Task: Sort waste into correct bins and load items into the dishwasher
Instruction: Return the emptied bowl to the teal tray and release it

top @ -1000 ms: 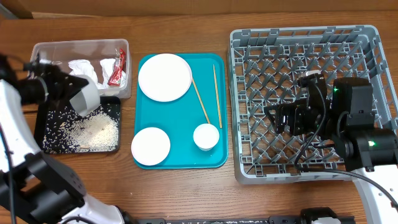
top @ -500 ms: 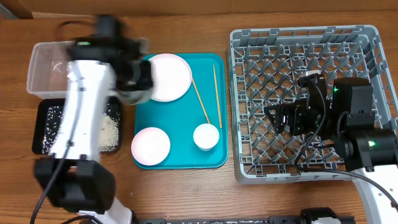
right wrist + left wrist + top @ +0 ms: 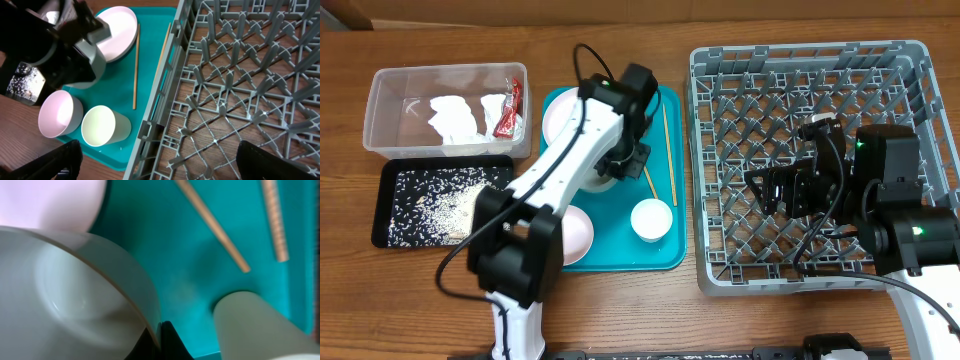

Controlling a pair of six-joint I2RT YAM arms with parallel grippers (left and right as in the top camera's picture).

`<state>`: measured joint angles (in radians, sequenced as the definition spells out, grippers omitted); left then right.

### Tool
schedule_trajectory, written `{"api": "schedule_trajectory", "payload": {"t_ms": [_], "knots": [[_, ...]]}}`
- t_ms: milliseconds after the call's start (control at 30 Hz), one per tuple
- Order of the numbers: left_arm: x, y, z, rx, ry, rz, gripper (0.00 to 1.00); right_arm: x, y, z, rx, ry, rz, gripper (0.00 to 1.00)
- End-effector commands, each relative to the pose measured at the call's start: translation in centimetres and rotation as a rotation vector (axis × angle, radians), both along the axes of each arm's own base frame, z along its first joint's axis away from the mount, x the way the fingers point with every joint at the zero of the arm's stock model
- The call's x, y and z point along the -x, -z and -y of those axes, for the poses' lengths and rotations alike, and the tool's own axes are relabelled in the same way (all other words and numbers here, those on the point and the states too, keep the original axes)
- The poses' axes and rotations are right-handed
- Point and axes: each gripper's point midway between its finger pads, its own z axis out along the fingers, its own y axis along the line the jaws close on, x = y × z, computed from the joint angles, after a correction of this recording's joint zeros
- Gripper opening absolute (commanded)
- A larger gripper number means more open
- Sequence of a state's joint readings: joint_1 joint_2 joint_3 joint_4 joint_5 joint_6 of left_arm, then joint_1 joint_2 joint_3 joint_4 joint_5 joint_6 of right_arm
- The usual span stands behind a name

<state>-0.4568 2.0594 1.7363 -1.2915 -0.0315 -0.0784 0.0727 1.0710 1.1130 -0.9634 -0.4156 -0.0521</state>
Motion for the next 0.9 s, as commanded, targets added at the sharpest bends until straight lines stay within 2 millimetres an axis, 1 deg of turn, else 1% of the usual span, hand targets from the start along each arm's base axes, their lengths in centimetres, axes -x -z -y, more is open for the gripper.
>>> {"api": "schedule_trajectory", "payload": {"t_ms": [0,67,133,367,467,600,700,800,867], "knots": [[0.2,1.7,-0.5,-0.054,-0.033,-0.045,0.04,-0.2,-0.8,-0.2,-0.011,-0.007,0.021,1.00],[0.7,2.5,-0.7,-0.067,-0.038,-0.083,0.04,-0.2,-0.8,-0.2,-0.011,-0.007,0.021,1.00],[1.1,2.9,-0.8,-0.078,-0.038,-0.104,0.04,-0.2,-0.8,-0.2,-0.011,-0.007,0.021,1.00],[1.2,3.0,-0.9,-0.084,-0.044,-0.112,0.04,-0.2,-0.8,-0.2,-0.011,-0.007,0.021,1.00],[1.3,2.9,-0.9,-0.085,-0.044,-0.114,0.22,-0.2,-0.8,-0.2,-0.011,-0.007,0.021,1.00],[1.3,2.7,-0.9,-0.085,-0.043,-0.113,0.42,-0.2,-0.9,-0.2,-0.011,-0.007,0.021,1.00],[1.1,2.0,-0.9,-0.083,-0.043,-0.111,0.49,-0.2,-0.9,-0.2,-0.011,-0.007,0.021,1.00],[0.7,0.5,-0.7,-0.079,-0.044,-0.101,0.51,-0.2,-0.9,-0.2,-0.011,-0.007,0.021,1.00],[0.3,-1.1,-0.5,-0.071,-0.045,-0.085,0.51,-0.2,-0.8,-0.2,-0.011,-0.007,0.021,1.00]]}}
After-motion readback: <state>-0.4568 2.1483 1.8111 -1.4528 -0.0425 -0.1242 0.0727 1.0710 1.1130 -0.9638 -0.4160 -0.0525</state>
